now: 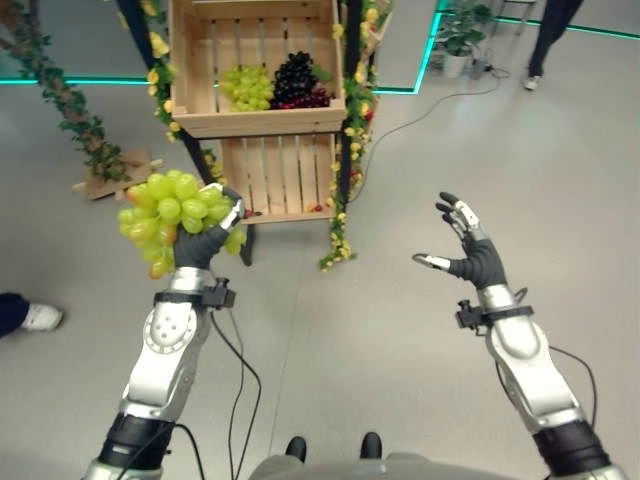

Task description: Pick up the fruits from the basket on one side to the basket on the other side

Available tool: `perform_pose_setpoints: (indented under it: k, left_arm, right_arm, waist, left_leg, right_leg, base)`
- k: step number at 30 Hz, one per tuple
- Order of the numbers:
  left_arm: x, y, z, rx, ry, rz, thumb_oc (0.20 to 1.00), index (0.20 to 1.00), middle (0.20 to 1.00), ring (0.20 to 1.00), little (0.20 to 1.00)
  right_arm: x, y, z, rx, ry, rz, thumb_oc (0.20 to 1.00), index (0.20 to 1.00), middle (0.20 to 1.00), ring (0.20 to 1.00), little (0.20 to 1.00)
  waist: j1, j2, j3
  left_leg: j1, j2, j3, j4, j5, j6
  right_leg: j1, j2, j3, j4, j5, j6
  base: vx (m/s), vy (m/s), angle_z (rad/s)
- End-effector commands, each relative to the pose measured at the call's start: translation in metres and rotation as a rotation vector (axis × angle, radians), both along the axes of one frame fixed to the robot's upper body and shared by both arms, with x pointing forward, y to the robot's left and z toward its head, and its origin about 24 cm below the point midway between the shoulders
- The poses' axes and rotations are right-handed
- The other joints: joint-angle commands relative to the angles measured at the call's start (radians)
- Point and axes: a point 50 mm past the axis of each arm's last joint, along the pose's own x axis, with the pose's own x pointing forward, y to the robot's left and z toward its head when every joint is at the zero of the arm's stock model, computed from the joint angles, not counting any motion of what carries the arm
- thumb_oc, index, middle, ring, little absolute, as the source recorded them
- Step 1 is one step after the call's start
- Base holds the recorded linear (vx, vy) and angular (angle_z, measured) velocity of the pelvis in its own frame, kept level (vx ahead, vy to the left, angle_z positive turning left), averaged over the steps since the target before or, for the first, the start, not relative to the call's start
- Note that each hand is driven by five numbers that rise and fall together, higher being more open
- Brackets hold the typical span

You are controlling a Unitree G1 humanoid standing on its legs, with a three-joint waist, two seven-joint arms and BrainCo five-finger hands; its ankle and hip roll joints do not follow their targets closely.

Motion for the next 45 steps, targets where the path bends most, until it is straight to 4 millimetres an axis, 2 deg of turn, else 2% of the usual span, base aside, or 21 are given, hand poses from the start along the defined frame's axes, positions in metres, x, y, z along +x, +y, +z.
perform_pose_setpoints:
  k: [1,2,7,12,14,15,16,17,18,20,21,24,26,27,29,32,35,37,40,43,45]
  left_arm:
    - [-0.001,0.005,0.037,0.006,-0.191,-0.011,0.2,0.2,0.2,0.2,0.2]
    - [0.0,0.001,0.038,0.023,-0.19,-0.029,0.2,0.2,0.2,0.2,0.2]
    - [0.003,0.0,0.038,0.05,-0.192,-0.014,0.2,0.2,0.2,0.2,0.2]
    - [0.0,0.004,0.041,0.062,-0.204,0.005,0.2,0.2,0.2,0.2,0.2]
    - [-0.002,0.004,0.043,0.086,-0.215,0.002,0.2,0.2,0.2,0.2,0.2]
    - [-0.002,0.004,0.045,0.091,-0.222,0.0,0.2,0.2,0.2,0.2,0.2]
    - [-0.002,0.004,0.045,0.091,-0.223,-0.001,0.2,0.2,0.2,0.2,0.2]
    - [0.001,0.001,0.049,0.11,-0.236,-0.009,0.2,0.2,0.2,0.2,0.2]
    - [0.002,0.0,0.051,0.116,-0.243,-0.011,0.2,0.2,0.2,0.2,0.2]
    - [0.003,-0.001,0.051,0.121,-0.243,-0.014,0.2,0.2,0.2,0.2,0.2]
    - [0.005,-0.002,0.051,0.132,-0.24,-0.012,0.2,0.2,0.2,0.2,0.2]
    - [0.006,-0.003,0.051,0.127,-0.24,-0.019,0.2,0.2,0.2,0.2,0.2]
    - [0.006,-0.004,0.051,0.133,-0.24,-0.025,0.2,0.2,0.2,0.2,0.2]
    - [0.005,-0.005,0.052,0.145,-0.251,-0.017,0.2,0.2,0.2,0.2,0.2]
    - [0.005,-0.003,0.05,0.179,-0.248,0.002,0.2,0.2,0.2,0.2,0.2]
    - [0.002,-0.007,0.05,0.175,-0.262,-0.009,0.2,0.2,0.2,0.2,0.2]
    - [0.002,-0.008,0.051,0.172,-0.268,-0.01,0.2,0.2,0.2,0.2,0.2]
    - [0.002,-0.012,0.056,0.182,-0.286,-0.023,0.2,0.2,0.2,0.2,0.2]
    - [0.001,-0.012,0.056,0.168,-0.288,-0.029,0.2,0.2,0.2,0.2,0.2]
    - [0.001,-0.011,0.055,0.164,-0.28,-0.021,0.2,0.2,0.2,0.2,0.2]
    - [-0.001,-0.007,0.054,0.177,-0.277,0.002,0.2,0.2,0.2,0.2,0.2]
  right_arm:
    - [0.001,-0.001,0.027,0.018,-0.127,0.033,1.0,1.0,1.0,1.0,1.0]
    - [-0.001,-0.005,0.027,0.038,-0.128,0.007,1.0,1.0,1.0,1.0,1.0]
    - [0.002,-0.003,0.024,0.018,-0.12,-0.002,1.0,1.0,1.0,1.0,1.0]
    - [0.005,0.004,0.025,0.024,-0.125,0.016,1.0,1.0,1.0,1.0,1.0]
    - [0.003,0.006,0.02,0.04,-0.109,0.021,1.0,1.0,1.0,1.0,1.0]
    - [0.002,0.006,0.019,0.039,-0.104,0.022,1.0,1.0,1.0,1.0,1.0]
    - [0.003,0.006,0.019,0.039,-0.105,0.022,1.0,1.0,1.0,1.0,1.0]
    - [0.003,0.008,0.021,0.049,-0.112,0.026,1.0,1.0,1.0,1.0,1.0]
    - [0.004,0.009,0.022,0.054,-0.116,0.028,1.0,1.0,1.0,1.0,1.0]
    - [0.006,0.01,0.02,0.056,-0.11,0.026,1.0,1.0,1.0,1.0,1.0]
    - [0.007,0.009,0.018,0.045,-0.098,0.02,1.0,1.0,1.0,1.0,1.0]
    - [0.003,0.0,0.017,0.043,-0.093,0.002,1.0,1.0,1.0,1.0,1.0]
    - [0.001,-0.003,0.016,0.045,-0.092,-0.012,1.0,1.0,1.0,1.0,1.0]
    - [-0.003,-0.01,0.015,0.055,-0.091,-0.043,1.0,1.0,1.0,1.0,1.0]
    - [-0.005,-0.015,0.014,0.05,-0.098,-0.079,1.0,1.0,1.0,1.0,1.0]
    - [-0.011,-0.029,0.014,0.036,-0.107,-0.146,1.0,1.0,1.0,1.0,1.0]
    - [-0.011,-0.033,0.015,0.043,-0.112,-0.161,1.0,1.0,1.0,1.0,1.0]
    - [-0.012,-0.047,0.024,0.036,-0.145,-0.203,1.0,1.0,1.0,1.0,1.0]
    - [-0.012,-0.051,0.024,0.051,-0.141,-0.221,1.0,1.0,1.0,1.0,1.0]
    - [-0.011,-0.052,0.023,0.055,-0.137,-0.231,1.0,1.0,1.0,1.0,1.0]
    - [-0.01,-0.053,0.025,0.065,-0.148,-0.244,1.0,1.0,1.0,1.0,1.0]
  waist:
    - [0.005,-0.039,0.006]
    - [0.005,-0.042,0.001]
    - [0.031,-0.026,-0.013]
    - [0.058,-0.031,-0.045]
    - [0.055,-0.055,-0.045]
    - [0.049,-0.059,-0.041]
    - [0.051,-0.057,-0.044]
    - [0.04,-0.046,-0.027]
    - [0.033,-0.025,-0.018]
    - [0.024,-0.01,-0.006]
    - [-0.006,0.011,0.01]
    - [-0.058,0.015,0.022]
    - [-0.071,0.007,0.02]
    - [-0.092,0.002,0.013]
    - [-0.103,0.006,0.005]
    - [-0.106,-0.003,-0.026]
    - [-0.111,0.003,-0.035]
    - [-0.103,-0.011,-0.008]
    - [-0.077,-0.028,0.013]
    - [-0.062,-0.028,0.003]
    - [-0.04,-0.019,-0.005]
  left_leg:
    - [-0.068,-0.008,0.168,0.142,0.007,-0.031]
    - [-0.118,0.041,0.256,0.062,0.017,-0.001]
    - [-0.206,0.08,0.308,-0.118,0.13,-0.017]
    - [-0.19,0.073,0.304,-0.086,0.136,0.012]
    - [-0.161,0.03,0.323,-0.053,0.088,0.06]
    - [-0.148,0.015,0.325,-0.047,0.07,0.077]
    - [-0.152,0.017,0.326,-0.048,0.074,0.077]
    - [-0.11,-0.001,0.333,-0.047,0.042,0.111]
    - [-0.081,0.003,0.333,-0.052,0.028,0.125]
    - [-0.043,0.002,0.333,-0.063,0.011,0.135]
    - [0.017,0.001,0.311,-0.082,-0.012,0.141]
    - [0.092,-0.025,0.251,-0.106,-0.042,0.127]
    - [0.118,-0.032,0.231,-0.119,-0.055,0.119]
    - [0.166,-0.034,0.206,-0.149,-0.08,0.099]
    - [0.196,-0.021,0.197,-0.154,-0.1,0.087]
    - [0.211,-0.026,0.189,-0.103,-0.146,0.076]
    - [0.21,-0.021,0.183,-0.061,-0.141,0.064]
    - [0.038,0.004,0.218,0.386,0.042,-0.064]
    - [-0.047,0.0,0.236,0.469,0.013,-0.045]
    - [-0.068,0.026,0.245,0.345,-0.024,-0.016]
    - [-0.088,0.039,0.221,0.139,-0.039,0.008]
  right_leg:
    - [0.024,-0.05,-0.026,0.051,-0.072,0.067]
    - [0.056,-0.058,-0.063,0.035,-0.082,0.076]
    - [0.116,-0.029,-0.04,-0.013,-0.115,0.091]
    - [0.17,-0.056,-0.002,-0.003,-0.146,0.121]
    - [0.123,-0.122,0.014,0.201,-0.097,0.15]
    - [0.079,-0.144,0.017,0.296,-0.028,0.167]
    - [0.073,-0.142,0.019,0.296,-0.025,0.167]
    - [-0.004,-0.18,0.019,0.484,0.119,0.192]
    - [-0.03,-0.193,-0.004,0.566,0.154,0.189]
    - [-0.064,-0.207,-0.017,0.628,0.141,0.185]
    - [-0.17,-0.168,0.011,0.661,0.075,0.171]
    - [-0.271,-0.063,0.044,0.458,-0.001,0.143]
    - [-0.271,-0.056,0.045,0.328,0.005,0.141]
    - [-0.284,-0.065,0.035,0.085,0.048,0.154]
    - [-0.296,-0.081,0.031,0.04,0.081,0.172]
    - [-0.23,-0.077,0.043,0.035,0.097,0.152]
    - [-0.208,-0.061,0.04,0.035,0.093,0.143]
    - [-0.101,-0.053,0.025,0.027,0.046,0.088]
    - [-0.038,-0.043,0.026,-0.009,0.027,0.065]
    - [-0.007,-0.041,0.029,-0.035,0.015,0.077]
    - [0.01,-0.028,0.044,-0.036,-0.004,0.092]
  base:
    - [0.13,-0.062,0.8]
    - [0.23,-0.062,0.68]
    - [0.27,0.024,0.64]
    - [0.38,0.142,-0.25]
    - [0.5,0.283,-0.55]
    - [0.2,0.173,-0.24]
    - [0.22,0.265,-0.05]
    - [0.22,0.282,0.02]
    - [0.34,0.367,0.09]
    - [0.29,0.184,0.26]
    - [0.4,0.105,0.24]
    - [0.46,0.005,0.15]
    - [0.39,-0.105,0.48]
    - [0.47,-0.137,0.75]
    - [0.49,-0.177,0.72]
    - [0.39,-0.176,0.44]
    - [0.2,-0.099,0.46]
    - [0.36,-0.311,0.3]
    - [0.17,-0.169,0.03]
    - [0.22,-0.053,-0.16]
    - [0.29,0.05,-0.43]
